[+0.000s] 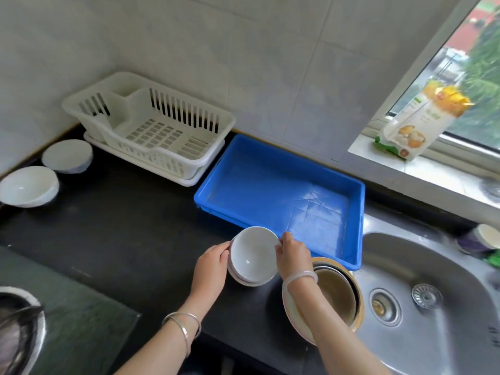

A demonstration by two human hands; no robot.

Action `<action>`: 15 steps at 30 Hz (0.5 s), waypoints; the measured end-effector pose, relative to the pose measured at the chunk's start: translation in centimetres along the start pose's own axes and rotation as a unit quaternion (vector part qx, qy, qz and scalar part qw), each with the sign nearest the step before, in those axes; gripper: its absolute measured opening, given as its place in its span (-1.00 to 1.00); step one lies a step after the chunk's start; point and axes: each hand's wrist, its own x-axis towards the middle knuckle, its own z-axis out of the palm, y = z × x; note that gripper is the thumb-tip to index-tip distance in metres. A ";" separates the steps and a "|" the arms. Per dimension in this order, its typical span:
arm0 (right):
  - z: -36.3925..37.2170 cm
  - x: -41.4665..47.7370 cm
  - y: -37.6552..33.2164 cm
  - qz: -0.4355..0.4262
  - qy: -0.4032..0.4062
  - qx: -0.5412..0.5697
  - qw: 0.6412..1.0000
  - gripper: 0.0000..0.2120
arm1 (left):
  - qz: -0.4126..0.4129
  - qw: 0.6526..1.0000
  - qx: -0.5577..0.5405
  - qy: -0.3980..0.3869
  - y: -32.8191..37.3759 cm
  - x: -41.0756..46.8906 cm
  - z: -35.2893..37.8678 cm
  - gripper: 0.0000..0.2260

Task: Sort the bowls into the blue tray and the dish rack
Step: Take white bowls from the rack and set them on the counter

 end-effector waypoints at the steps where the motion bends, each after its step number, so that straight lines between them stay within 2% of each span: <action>1: -0.1 -0.2 0.2 0.002 0.003 0.010 1.000 -0.83 | 0.004 1.000 0.005 -0.002 0.0 0.1 0.0 -0.71; 7: -1.8 -1.1 2.0 0.035 0.047 0.117 0.991 -0.86 | -0.005 0.999 0.043 -0.007 0.6 1.3 0.6 -0.74; 11: -2.7 -1.3 2.7 0.051 0.074 0.145 0.985 -0.89 | -0.016 0.997 0.081 0.006 1.4 1.8 1.2 -0.84; 15: -3.4 -1.7 3.2 0.058 0.078 0.160 0.982 -0.89 | -0.010 0.995 0.097 0.025 1.7 1.8 1.3 -0.82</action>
